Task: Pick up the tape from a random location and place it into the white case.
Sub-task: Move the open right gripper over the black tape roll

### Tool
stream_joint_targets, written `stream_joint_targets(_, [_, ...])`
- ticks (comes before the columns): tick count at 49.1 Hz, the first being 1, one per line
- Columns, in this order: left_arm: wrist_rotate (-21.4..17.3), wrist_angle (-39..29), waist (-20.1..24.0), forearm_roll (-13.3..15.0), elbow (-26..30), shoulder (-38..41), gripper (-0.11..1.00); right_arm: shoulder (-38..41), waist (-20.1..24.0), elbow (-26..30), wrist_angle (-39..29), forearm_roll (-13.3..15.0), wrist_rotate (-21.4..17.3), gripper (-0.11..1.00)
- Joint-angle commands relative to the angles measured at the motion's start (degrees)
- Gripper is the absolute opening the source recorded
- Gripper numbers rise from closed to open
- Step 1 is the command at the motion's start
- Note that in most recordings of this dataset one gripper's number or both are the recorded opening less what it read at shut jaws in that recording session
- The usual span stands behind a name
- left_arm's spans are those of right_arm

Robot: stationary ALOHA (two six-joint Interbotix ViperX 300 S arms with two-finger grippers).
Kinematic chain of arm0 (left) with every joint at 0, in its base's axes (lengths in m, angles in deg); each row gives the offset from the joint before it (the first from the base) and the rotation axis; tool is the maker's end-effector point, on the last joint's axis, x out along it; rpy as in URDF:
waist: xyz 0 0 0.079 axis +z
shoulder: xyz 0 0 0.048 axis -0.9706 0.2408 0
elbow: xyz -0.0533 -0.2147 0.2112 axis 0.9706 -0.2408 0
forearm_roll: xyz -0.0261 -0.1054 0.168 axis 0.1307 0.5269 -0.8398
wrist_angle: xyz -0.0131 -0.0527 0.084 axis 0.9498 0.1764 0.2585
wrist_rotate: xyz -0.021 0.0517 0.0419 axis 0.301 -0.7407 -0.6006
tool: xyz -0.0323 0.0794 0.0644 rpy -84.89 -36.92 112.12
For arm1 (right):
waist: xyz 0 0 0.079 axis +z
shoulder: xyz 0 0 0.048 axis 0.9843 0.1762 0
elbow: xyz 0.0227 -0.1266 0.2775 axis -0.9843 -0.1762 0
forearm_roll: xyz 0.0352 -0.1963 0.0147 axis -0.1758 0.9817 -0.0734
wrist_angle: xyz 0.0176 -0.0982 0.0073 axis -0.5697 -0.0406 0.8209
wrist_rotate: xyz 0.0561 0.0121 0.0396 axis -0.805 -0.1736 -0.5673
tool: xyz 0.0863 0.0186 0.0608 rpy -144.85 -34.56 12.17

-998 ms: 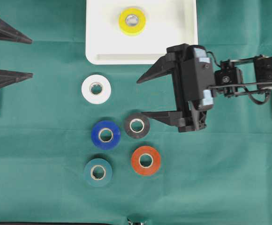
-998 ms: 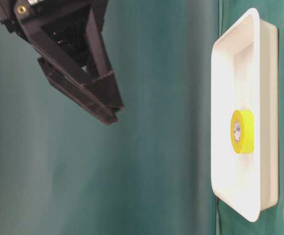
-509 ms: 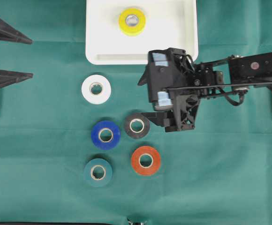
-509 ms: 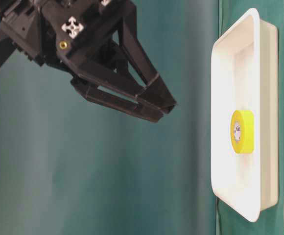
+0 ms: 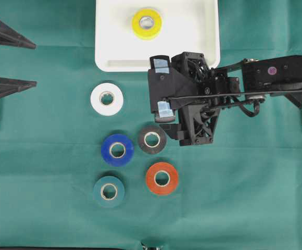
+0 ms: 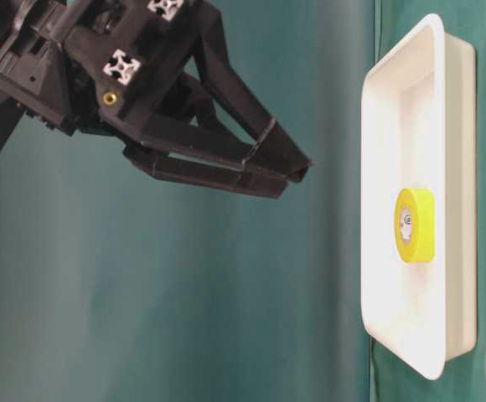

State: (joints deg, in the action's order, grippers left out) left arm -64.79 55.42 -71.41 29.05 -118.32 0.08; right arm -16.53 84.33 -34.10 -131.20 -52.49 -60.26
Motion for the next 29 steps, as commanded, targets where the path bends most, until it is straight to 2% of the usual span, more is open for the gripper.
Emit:
stream_joint_targets(1, [0.1, 0.3, -0.2, 0.0, 0.6, 0.4, 0.99, -0.7, -0.2, 1.5, 0.3, -0.2, -0.1, 0.93])
stream_joint_targets(29, [0.1, 0.2, -0.2, 0.0, 0.6, 0.4, 0.99, 0.9, -0.2, 1.2, 1.1, -0.2, -0.2, 0.93])
